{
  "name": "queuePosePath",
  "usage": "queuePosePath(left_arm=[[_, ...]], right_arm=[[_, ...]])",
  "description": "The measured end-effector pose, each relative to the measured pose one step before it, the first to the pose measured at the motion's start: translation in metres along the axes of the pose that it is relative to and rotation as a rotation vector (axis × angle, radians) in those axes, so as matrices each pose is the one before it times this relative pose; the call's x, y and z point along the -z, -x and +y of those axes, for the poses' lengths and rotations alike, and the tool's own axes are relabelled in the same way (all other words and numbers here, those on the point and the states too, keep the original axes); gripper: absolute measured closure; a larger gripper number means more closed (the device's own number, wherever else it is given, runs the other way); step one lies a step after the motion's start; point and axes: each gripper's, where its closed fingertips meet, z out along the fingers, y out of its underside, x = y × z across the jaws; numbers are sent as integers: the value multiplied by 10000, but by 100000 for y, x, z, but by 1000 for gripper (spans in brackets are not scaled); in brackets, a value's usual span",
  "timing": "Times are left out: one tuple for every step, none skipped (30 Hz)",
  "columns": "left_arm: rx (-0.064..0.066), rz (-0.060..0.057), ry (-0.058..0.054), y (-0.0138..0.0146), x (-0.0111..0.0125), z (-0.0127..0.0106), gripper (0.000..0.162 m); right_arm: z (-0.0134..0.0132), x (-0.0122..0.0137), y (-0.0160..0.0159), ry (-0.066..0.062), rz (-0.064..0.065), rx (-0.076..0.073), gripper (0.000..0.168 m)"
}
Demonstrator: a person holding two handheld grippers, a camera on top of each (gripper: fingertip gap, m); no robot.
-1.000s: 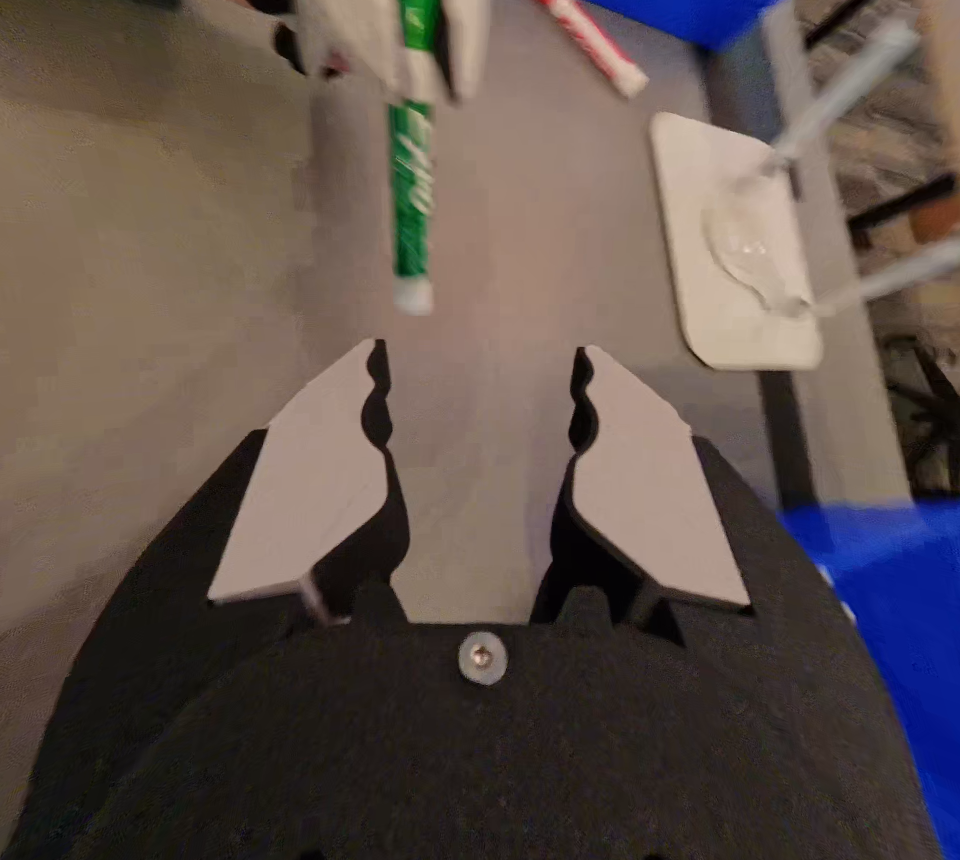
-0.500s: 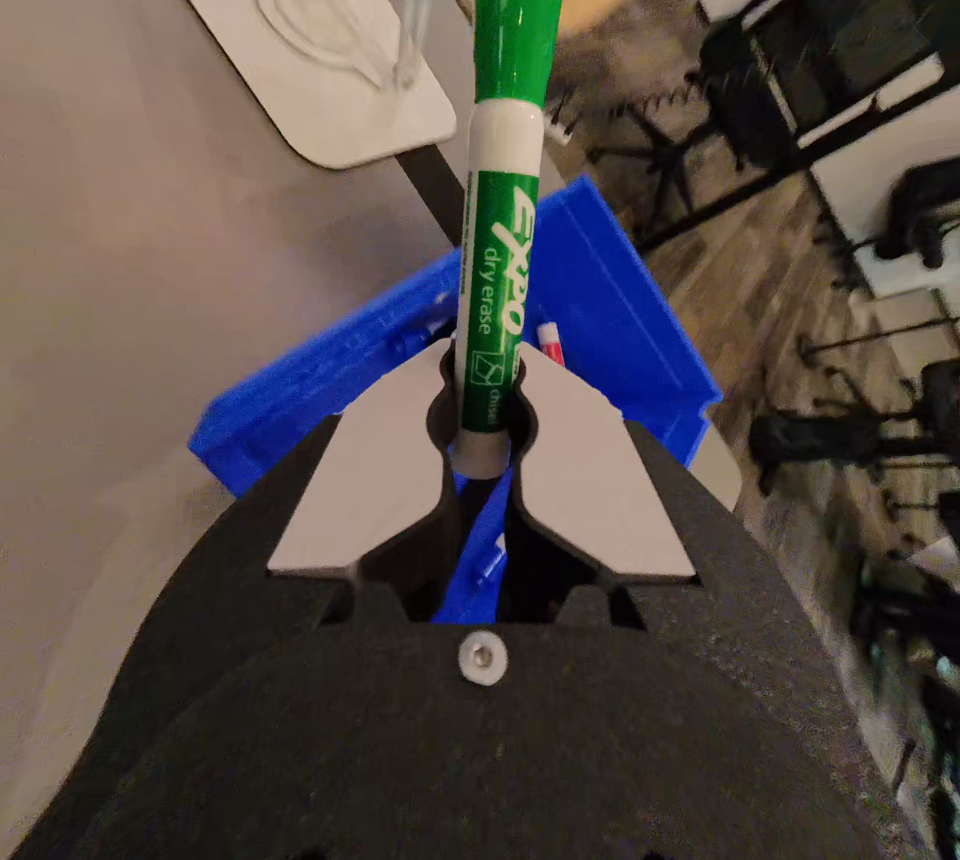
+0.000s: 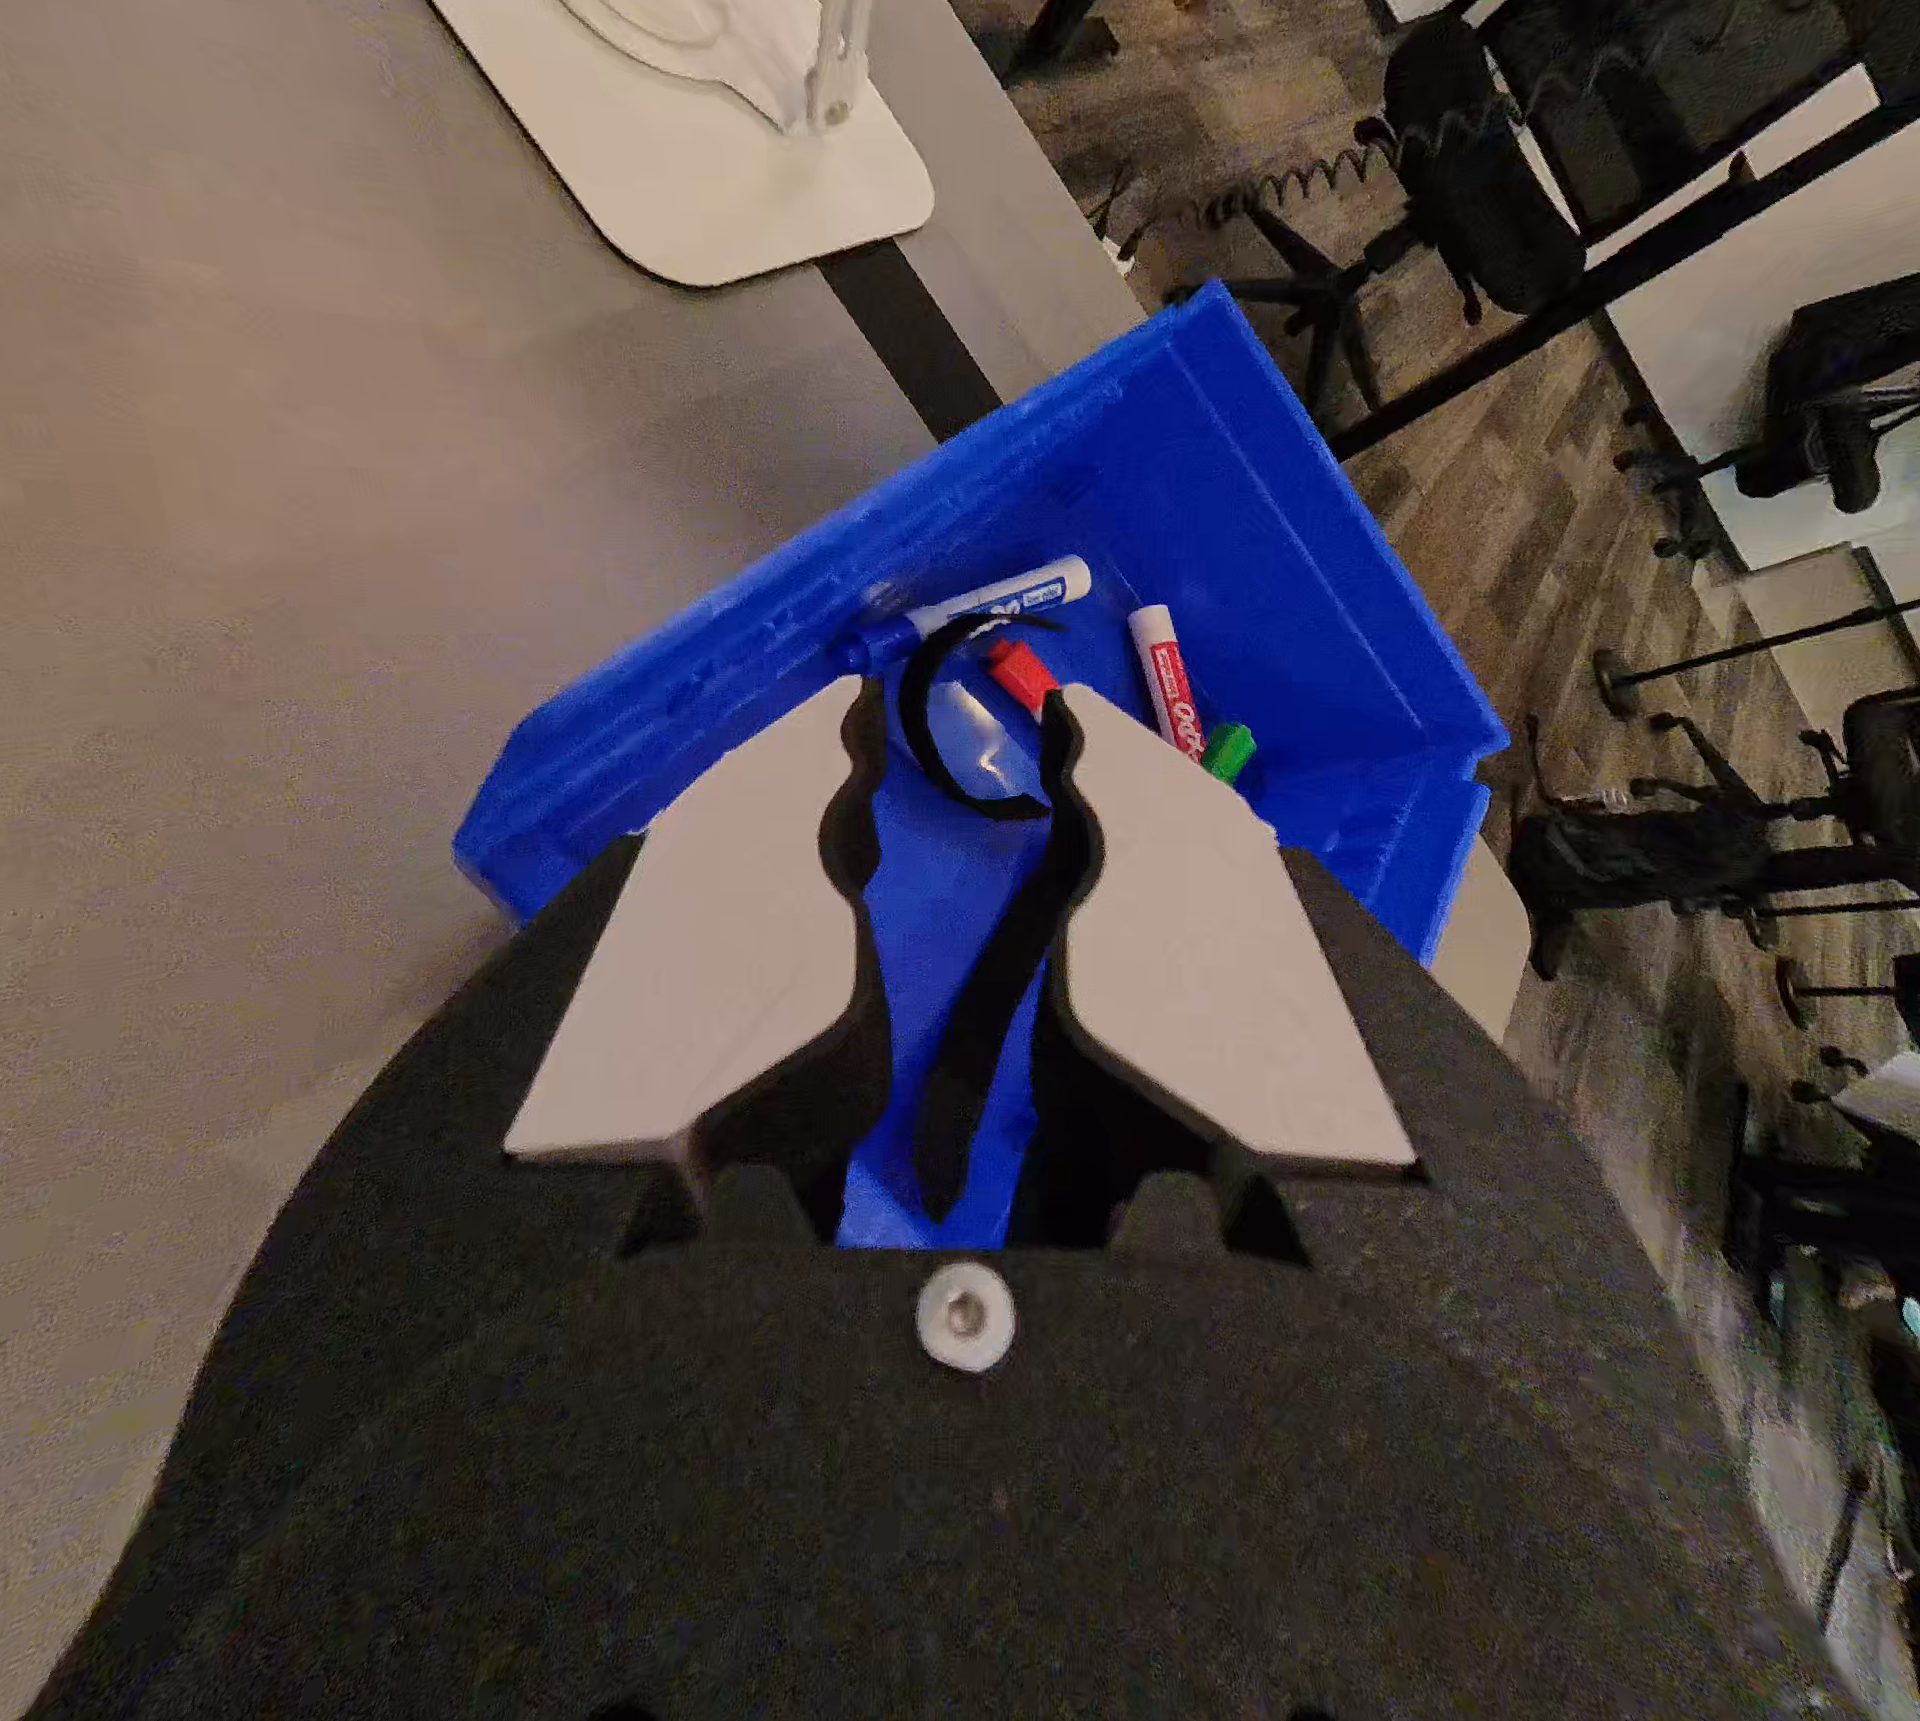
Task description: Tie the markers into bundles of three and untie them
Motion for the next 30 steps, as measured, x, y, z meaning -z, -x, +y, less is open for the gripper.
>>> queuePosePath(left_arm=[[200,240,34,-195,-185,-140,131],[227,268,43,-94,-229,-32,141],[333,209,-89,84,-129,-107,142],[340,191,97,-51,39,173,142],[-100,56,103,-322,149,172,143],[-227,7,-149,-545,166,10,144],[-46,124,-256,-763,213,36,144],[38,491,-408,-1253,389,-25,144],[342,606,-737,-1337,779,-402,144],[417,825,-1120,-1676,1243,-946,144],[378,1281,-1250,-2563,1496,-1275,144],[512,1296,-1513,-2843,1593,-1762,144],[657,1119,-1361,-2634,1373,-1656,144],[416,1630,-843,-3382,867,-990,144],[440,1384,-860,-3106,475,-848,144],[436,549,-667,-1862,64,-355,144],[138,696,-163,-1877,-306,385,144],[-24,652,-360,-1689,-303,109,144],[10,351,-345,-1097,-233,39,144],[334,592,-37,-1085,-341,340,143],[259,374,-91,-586,-227,163,143],[-245,24,-149,-251,166,-224,143],[-499,-111,-33,-221,402,-433,143],[-496,-164,59,-103,647,-569,143],[-444,-82,80,-141,824,-746,140],[-432,-225,53,215,1089,-940,136],[-464,-556,-12,820,1387,-1107,137],[-553,-678,190,1218,1524,-885,140],[-603,-743,206,1662,1607,-888,139],[-563,-945,12,2328,1674,-1080,138]], right_arm=[[-499,116,703,-136,-180,106,141],[-555,141,670,-119,-152,101,141],[-766,209,617,-207,-90,106,141],[-947,231,804,-290,-181,115,141],[-1027,239,971,-296,-264,74,142],[-1162,228,1158,-348,-329,-28,143],[-1336,136,1621,-439,-552,-111,144],[-1359,-99,1991,-450,-670,-176,143],[-1135,-467,2067,-357,-659,-240,141],[-753,-809,1881,-234,-582,-249,137],[-339,-1099,1421,-131,-412,-320,131],[-101,-1295,1234,-128,-449,-424,121],[56,-1407,1059,-133,-501,-526,106],[219,-1308,554,-69,-311,-542,92],[75,-1036,567,-96,-398,-441,84],[-432,-718,1082,-360,-795,-442,81],[-731,-449,1237,-568,-881,-450,86],[-561,-237,965,-497,-664,-251,99],[-354,-13,436,-373,-334,-51,121],[-148,150,84,-200,-130,-100,146],[39,305,-47,56,-40,-152,149],[-48,660,-391,148,262,69,151],[-489,1103,-736,-32,583,357,152],[-873,1516,-1079,-162,734,418,151],[-799,1792,-1667,24,883,430,151],[-591,1907,-2380,209,1165,534,152],[-436,1810,-2876,186,1194,463,151],[-16,1432,-2993,256,934,153,151],[453,1027,-3066,355,842,-5,151],[793,616,-3065,402,878,-5,152]])
